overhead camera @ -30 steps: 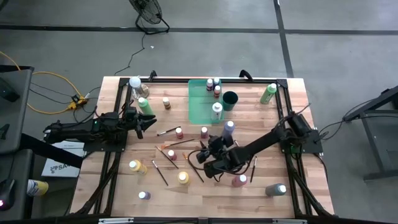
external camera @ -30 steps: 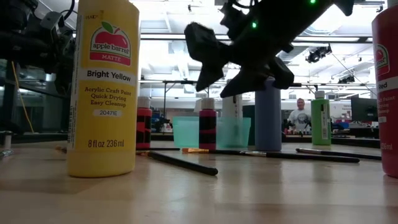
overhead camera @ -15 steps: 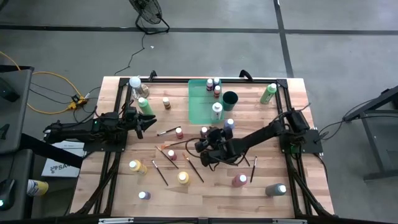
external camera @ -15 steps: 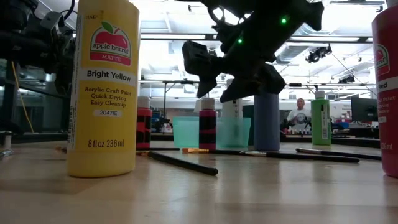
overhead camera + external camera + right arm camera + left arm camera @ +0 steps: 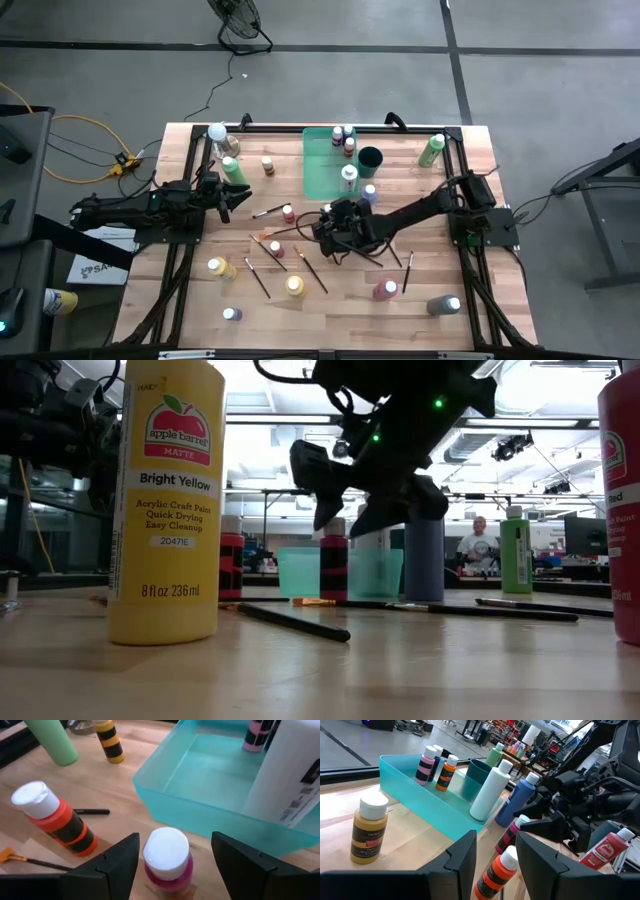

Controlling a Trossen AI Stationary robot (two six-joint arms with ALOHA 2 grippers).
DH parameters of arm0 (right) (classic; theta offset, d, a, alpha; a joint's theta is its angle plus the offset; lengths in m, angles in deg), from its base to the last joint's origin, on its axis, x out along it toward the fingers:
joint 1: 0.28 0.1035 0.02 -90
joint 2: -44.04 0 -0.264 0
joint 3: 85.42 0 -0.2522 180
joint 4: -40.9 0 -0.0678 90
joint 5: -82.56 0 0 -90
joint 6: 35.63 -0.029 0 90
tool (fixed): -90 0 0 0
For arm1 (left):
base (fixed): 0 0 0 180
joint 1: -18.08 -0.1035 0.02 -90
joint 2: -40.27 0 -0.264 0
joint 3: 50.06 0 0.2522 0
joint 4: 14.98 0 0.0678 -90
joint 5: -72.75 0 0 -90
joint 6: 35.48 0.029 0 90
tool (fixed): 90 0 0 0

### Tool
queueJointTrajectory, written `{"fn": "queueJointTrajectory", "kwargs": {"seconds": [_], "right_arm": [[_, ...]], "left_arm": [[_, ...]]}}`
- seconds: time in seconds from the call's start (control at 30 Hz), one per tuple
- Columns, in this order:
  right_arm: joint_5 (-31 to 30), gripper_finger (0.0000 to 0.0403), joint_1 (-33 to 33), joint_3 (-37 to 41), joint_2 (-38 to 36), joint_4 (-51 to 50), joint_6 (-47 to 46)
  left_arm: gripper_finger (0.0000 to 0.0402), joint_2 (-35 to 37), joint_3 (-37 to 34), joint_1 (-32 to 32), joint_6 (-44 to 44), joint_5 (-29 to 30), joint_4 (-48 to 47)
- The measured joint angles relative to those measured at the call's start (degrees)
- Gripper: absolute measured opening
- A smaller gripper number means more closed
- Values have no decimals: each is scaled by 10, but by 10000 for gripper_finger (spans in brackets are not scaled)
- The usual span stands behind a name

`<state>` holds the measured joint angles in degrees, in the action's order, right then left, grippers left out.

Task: Pick & Place Paint Supplies
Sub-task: Put the red paint bottle into the green bin

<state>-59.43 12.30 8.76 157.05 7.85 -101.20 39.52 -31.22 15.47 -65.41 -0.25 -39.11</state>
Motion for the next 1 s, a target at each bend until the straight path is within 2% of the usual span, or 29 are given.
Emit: {"fn": "queueJointTrajectory", "kwargs": {"seconds": [0.23, 0.6, 1.0], "right_arm": [[15, 229, -11, 0, 0, 5, 13], [75, 112, -26, 0, -2, 25, 15], [106, 109, -15, -18, -9, 58, 26]], "left_arm": [[136, 0, 0, 0, 0, 0, 0], [136, 0, 0, 0, 0, 0, 0], [136, 0, 0, 0, 0, 0, 0]]}}
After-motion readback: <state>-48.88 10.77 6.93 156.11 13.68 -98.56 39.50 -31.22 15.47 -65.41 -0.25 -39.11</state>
